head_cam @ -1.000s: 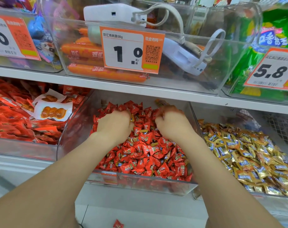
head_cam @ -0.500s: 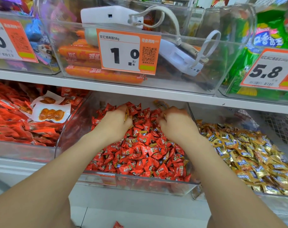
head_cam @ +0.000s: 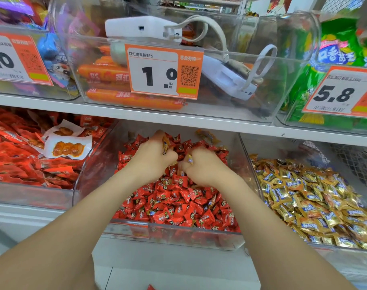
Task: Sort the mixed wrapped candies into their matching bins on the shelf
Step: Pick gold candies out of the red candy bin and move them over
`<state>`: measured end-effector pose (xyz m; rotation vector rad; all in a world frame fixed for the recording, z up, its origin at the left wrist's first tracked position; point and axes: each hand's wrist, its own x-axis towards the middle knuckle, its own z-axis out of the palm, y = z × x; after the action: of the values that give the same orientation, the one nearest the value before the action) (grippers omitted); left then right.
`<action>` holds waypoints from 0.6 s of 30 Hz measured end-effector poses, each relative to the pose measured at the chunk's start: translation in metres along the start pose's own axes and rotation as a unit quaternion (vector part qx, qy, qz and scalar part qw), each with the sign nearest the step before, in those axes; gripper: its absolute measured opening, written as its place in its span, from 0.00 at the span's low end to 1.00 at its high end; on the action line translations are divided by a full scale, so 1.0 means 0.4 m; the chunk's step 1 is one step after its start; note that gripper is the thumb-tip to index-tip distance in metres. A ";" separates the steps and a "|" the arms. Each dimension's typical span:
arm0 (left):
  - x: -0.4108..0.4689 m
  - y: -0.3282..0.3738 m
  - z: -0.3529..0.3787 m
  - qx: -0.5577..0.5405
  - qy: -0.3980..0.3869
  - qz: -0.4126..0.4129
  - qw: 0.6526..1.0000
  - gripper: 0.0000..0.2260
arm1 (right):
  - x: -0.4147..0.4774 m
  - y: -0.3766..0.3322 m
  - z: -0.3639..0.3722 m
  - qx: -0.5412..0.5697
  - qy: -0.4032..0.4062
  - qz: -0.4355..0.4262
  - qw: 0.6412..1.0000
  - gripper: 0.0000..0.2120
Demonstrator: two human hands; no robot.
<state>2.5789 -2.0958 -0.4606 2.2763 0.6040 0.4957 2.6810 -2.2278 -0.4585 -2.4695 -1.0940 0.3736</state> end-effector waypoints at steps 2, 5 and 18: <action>-0.002 -0.005 -0.001 -0.008 -0.010 -0.001 1.000 0.08 | -0.009 -0.004 -0.036 0.024 0.018 -0.007 1.000 0.15; -0.004 -0.010 -0.004 -0.033 -0.033 -0.004 0.999 0.04 | -0.032 0.005 -0.080 0.012 0.075 -0.015 0.997 0.17; -0.017 0.006 0.003 -0.048 -0.096 -0.032 0.994 0.19 | -0.032 0.065 -0.069 -0.169 0.065 -0.007 0.983 0.11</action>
<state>2.5745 -2.1019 -0.4611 2.1757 0.5423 0.2645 2.7001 -2.2604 -0.4454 -2.7310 -1.2011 0.0194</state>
